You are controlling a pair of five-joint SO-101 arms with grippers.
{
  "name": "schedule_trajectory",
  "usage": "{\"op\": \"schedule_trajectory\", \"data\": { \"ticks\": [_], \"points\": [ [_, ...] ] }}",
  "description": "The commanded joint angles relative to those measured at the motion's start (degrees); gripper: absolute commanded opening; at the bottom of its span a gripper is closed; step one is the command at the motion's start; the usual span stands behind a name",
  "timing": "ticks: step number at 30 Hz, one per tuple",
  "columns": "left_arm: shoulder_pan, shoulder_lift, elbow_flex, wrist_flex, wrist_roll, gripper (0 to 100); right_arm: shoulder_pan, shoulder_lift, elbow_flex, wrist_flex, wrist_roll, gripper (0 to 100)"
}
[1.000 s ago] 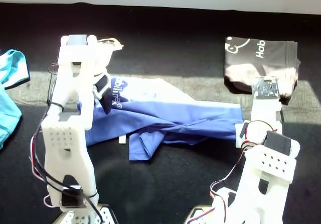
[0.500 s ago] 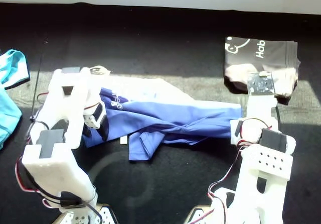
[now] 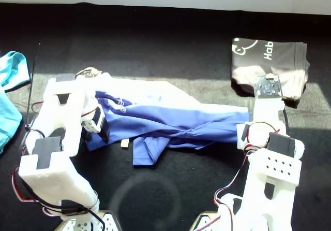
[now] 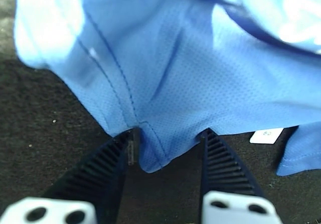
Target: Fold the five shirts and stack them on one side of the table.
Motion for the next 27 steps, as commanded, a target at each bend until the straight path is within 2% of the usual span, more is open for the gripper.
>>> {"op": "schedule_trajectory", "data": {
  "ticks": [1, 6, 10, 14, 20, 23, 27],
  "points": [
    [-0.04, -0.92, 2.24, -0.62, 0.44, 20, -0.48, -0.92, -3.12, 0.31, -0.79, 0.6],
    [-0.04, -0.92, 2.42, -0.62, 0.44, 19, -0.48, -0.92, -3.12, 0.31, -0.79, 0.6],
    [-0.04, -0.92, 2.15, -0.62, 0.44, 0, -0.48, -1.27, -3.12, 0.40, -0.79, 0.6],
    [1.36, -1.01, 2.15, -0.44, 0.44, 1, -0.48, -1.36, -2.68, 0.40, -0.79, 0.6],
    [6.99, -1.54, 2.15, 0.88, 0.53, 3, -0.48, -1.36, -2.86, 0.40, -0.79, 0.6],
    [7.52, -1.71, 1.89, 4.22, 0.53, 11, -0.48, -1.01, -3.12, 0.22, -0.79, 0.6],
    [2.59, -1.71, -1.27, 10.11, 0.35, 22, -0.48, -1.01, -3.12, 0.04, -0.79, 0.6]
  ]
}}
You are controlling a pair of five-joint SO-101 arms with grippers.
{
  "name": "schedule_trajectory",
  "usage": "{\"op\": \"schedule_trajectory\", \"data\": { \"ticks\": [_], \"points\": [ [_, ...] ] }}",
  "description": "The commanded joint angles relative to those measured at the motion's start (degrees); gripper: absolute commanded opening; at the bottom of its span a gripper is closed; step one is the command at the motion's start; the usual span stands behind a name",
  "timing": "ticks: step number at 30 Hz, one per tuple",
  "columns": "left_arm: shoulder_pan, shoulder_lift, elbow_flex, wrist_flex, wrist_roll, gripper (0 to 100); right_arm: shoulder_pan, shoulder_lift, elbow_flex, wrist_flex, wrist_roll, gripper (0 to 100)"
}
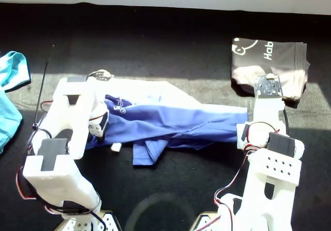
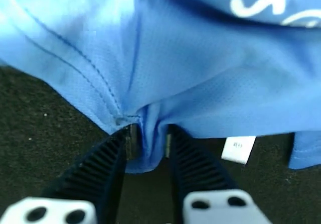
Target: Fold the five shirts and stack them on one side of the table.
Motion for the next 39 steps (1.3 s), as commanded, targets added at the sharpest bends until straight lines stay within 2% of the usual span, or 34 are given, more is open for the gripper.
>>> {"op": "schedule_trajectory", "data": {
  "ticks": [1, 5, 12, 19, 22, 24, 26, 27, 29, 34, 39],
  "points": [
    [-4.00, -0.84, -3.12, 4.84, 0.18, 22, -0.48, -0.92, -3.12, -0.13, -0.53, 0.6],
    [-8.31, -0.84, -6.37, 7.30, 0.09, 21, -0.22, -0.92, -3.12, -0.22, -0.53, 0.6],
    [-8.57, -0.22, -4.70, 7.21, 0.09, 21, -0.48, -0.92, -3.21, -0.22, -0.35, 0.6],
    [-8.57, -0.13, 0.75, -0.97, 0.09, 21, -0.48, -0.92, -3.21, -0.22, -0.44, 0.6],
    [-8.57, -0.13, 1.63, -1.85, 0.09, 21, -0.48, -0.92, -3.21, -0.22, -0.44, 0.6],
    [-8.57, -0.22, 1.27, -1.76, 0.18, 15, -0.48, -0.92, -3.21, -0.22, -0.44, 0.6],
    [-7.96, -0.75, 1.19, -2.02, 0.35, 2, -0.48, -0.92, -3.21, -0.22, -0.53, 0.6],
    [-7.34, -0.84, 1.01, -1.76, 0.35, 0, -0.48, -0.92, -3.21, -0.22, -0.53, 0.6],
    [-5.49, -0.84, -0.13, -1.49, 0.35, 2, -0.48, -0.92, -3.21, -0.31, -0.53, 0.6],
    [-1.45, -0.84, -6.99, 3.43, 0.44, 1, -0.48, -0.75, -0.75, -6.37, -0.53, 0.6],
    [-0.04, -0.84, -24.13, 14.24, 0.53, 1, -0.48, 1.27, -3.38, -9.71, -0.53, 0.6]
  ]
}}
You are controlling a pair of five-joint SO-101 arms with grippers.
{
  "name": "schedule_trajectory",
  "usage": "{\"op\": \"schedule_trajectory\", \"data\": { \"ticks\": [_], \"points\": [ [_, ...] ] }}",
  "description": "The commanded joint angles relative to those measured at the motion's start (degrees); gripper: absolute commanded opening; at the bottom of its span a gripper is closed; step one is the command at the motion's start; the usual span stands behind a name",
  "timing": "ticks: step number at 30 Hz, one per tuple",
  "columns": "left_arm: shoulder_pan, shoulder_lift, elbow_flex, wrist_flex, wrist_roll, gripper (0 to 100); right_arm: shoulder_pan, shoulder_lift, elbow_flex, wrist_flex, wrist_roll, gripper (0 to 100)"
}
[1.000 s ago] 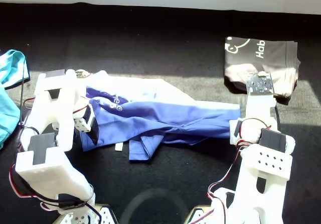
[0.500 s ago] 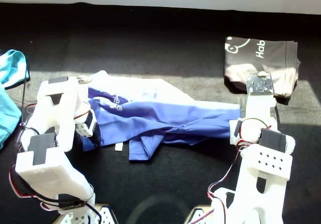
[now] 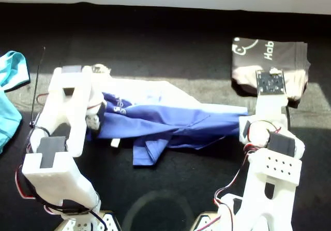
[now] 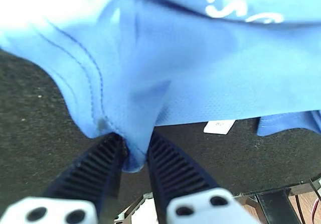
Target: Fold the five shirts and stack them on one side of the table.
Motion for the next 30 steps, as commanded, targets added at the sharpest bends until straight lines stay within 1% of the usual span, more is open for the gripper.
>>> {"op": "schedule_trajectory", "data": {
  "ticks": [1, 4, 7, 11, 17, 21, 27, 30],
  "points": [
    [1.36, -1.19, -15.60, 8.79, 0.53, 1, -0.48, 1.63, -5.85, -1.80, -0.53, 0.6],
    [1.63, -1.19, -28.26, 15.30, 0.62, 1, -0.48, 4.88, -15.87, -0.22, -0.53, 0.6],
    [1.19, -1.27, -36.70, 15.74, 2.99, 1, -0.48, 10.07, -28.70, 4.79, -0.53, 0.6],
    [1.54, -2.33, -42.95, 15.74, 5.98, 1, -0.48, 17.10, -46.37, 11.56, -0.53, 0.6],
    [1.45, -13.23, -48.31, 15.74, 6.42, 1, -0.48, 24.22, -68.44, 18.51, -0.35, 0.6],
    [1.36, -21.32, -48.84, 15.74, 6.59, 1, -0.48, 26.77, -79.52, 22.90, -0.26, 0.6],
    [1.10, -29.85, -49.10, 15.74, 6.42, 1, -0.22, 27.82, -90.59, 24.04, 0.18, 0.6],
    [1.10, -32.57, -49.10, 15.74, 6.33, 1, -0.22, 27.82, -94.46, 23.96, 3.96, 0.6]
  ]
}}
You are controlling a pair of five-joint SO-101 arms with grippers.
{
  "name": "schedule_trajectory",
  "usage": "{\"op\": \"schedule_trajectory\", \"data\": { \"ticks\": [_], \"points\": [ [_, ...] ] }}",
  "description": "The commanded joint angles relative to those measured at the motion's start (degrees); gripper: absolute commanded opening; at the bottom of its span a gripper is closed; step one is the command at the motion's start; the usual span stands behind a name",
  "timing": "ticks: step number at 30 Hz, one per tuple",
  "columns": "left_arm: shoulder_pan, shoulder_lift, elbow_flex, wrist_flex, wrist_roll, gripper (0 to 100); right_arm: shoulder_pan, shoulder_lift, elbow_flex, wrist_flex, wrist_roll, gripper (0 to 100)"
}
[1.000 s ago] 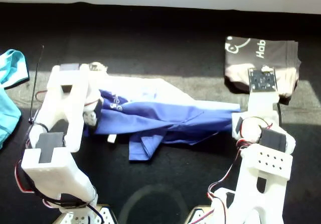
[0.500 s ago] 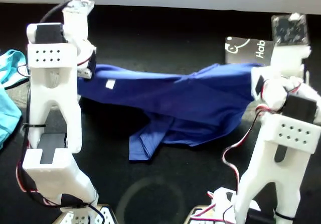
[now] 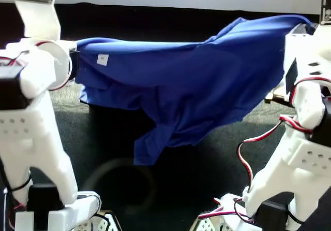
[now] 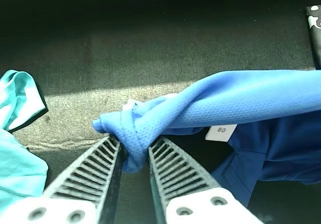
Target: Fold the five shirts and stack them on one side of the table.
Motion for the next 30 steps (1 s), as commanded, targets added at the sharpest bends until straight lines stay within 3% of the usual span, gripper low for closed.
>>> {"op": "schedule_trajectory", "data": {
  "ticks": [1, 11, 23, 30],
  "points": [
    [-0.04, -4.26, -1.71, 0.26, 0.26, 1, 0.04, 0.04, -6.02, -0.40, 3.43, 0.6],
    [-0.66, -6.11, -7.78, -1.49, 0.26, 1, 7.34, 0.04, -8.57, -11.38, 6.95, 0.6],
    [-0.66, -6.20, -17.36, -3.16, -2.64, 1, 7.78, 0.04, -8.75, -22.02, 7.03, 0.6],
    [-0.75, -6.02, -17.45, -4.22, -4.22, 1, 7.78, 0.04, -8.75, -27.65, 11.34, 0.6]
  ]
}}
